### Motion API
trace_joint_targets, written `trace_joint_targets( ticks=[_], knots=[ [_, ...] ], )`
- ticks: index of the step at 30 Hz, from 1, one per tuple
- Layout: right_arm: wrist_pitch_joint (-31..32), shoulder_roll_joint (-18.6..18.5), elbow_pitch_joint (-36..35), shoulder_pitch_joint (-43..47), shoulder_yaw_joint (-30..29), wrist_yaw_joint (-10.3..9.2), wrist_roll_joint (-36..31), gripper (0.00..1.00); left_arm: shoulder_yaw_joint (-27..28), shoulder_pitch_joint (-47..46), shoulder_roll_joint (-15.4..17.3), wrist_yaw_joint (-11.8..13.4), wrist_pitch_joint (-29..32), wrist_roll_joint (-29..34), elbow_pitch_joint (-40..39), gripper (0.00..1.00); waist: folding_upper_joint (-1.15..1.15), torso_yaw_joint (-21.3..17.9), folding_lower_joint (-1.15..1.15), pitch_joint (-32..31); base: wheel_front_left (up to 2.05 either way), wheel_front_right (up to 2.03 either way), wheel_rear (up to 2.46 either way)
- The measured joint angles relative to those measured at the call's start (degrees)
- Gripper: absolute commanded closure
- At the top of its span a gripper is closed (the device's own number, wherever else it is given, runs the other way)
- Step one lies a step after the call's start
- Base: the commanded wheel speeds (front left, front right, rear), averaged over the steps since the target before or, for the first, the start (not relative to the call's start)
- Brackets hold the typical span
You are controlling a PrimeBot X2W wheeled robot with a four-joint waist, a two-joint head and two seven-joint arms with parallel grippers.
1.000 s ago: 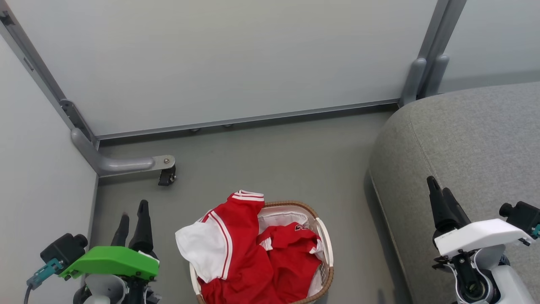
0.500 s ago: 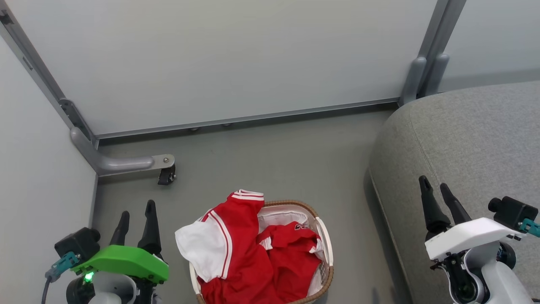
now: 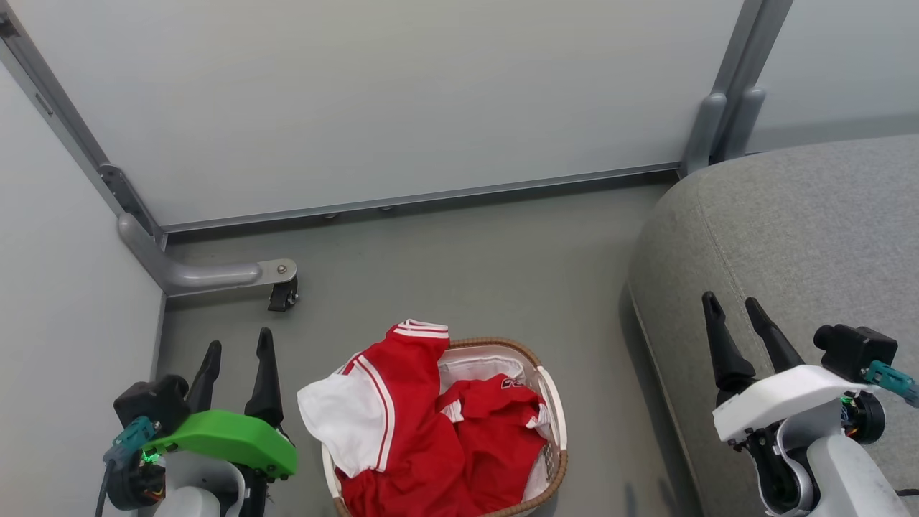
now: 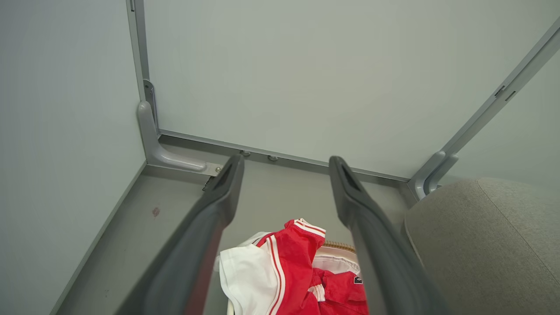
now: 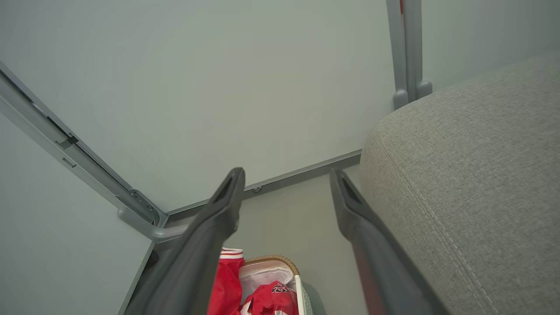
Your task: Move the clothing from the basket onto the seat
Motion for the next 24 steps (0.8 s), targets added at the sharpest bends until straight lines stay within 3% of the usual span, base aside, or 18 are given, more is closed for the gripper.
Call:
trace_joint_targets(
  ticks=[24],
  knots=[
    [-3.24,1.81,0.65,0.0,-0.38,0.0,-13.99,0.0,1.64,0.52,-2.2,-1.43,-3.15,11.9,2.1,0.0,0.0,-0.53,0.0,-0.31,0.0,0.0,0.0]
  ],
)
